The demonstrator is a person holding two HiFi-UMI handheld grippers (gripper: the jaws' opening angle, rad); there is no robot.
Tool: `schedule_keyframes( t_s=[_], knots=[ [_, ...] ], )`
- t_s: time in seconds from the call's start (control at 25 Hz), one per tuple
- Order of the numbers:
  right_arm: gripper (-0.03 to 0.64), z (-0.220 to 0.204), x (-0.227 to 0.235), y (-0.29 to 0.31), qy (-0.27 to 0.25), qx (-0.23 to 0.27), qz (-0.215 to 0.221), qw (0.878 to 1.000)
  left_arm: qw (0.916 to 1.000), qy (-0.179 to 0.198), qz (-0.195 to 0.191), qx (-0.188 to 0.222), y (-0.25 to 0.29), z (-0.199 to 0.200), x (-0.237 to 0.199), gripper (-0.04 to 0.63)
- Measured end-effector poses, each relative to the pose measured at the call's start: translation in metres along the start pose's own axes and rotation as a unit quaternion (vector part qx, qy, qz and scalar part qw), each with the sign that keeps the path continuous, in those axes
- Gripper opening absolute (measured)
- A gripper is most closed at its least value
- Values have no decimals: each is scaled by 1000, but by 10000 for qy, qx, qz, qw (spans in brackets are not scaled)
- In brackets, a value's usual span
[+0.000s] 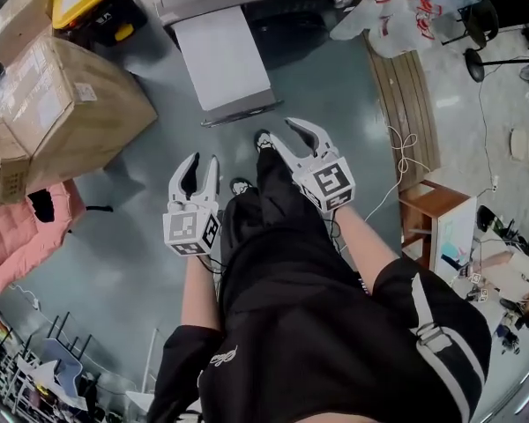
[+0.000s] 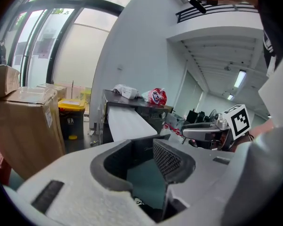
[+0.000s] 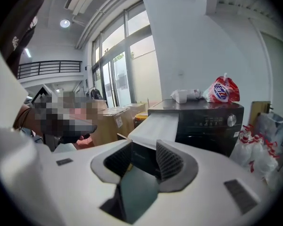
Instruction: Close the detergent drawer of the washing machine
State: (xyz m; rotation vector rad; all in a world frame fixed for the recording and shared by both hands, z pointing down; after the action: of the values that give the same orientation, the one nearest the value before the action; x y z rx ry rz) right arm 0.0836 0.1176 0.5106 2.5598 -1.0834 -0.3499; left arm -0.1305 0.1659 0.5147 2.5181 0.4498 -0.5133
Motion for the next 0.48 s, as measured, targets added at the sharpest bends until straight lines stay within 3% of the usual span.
schedule_keyframes(
  t_s=[0.16,0.48],
  knots=[
    [167,-11,11,16,-87,-127,6,9999,9998,0,67,-194,22,-12,-13,160],
    [167,-40,37,29,132,-400,3,9991,9993,-278,193,-170,57,-21,-33,201]
  ],
)
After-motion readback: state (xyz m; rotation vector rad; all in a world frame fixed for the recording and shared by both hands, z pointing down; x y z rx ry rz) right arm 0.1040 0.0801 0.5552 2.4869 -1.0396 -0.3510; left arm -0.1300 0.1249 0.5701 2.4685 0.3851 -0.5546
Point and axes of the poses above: the fingertips, and each gripper's own axes: y forward along the fingers, x to its right, z out of its top, the point moved 5 cm from there along -y, backward along the fingers, and after that the axes turned 12 degrees about -y, right-handed, at the moved point
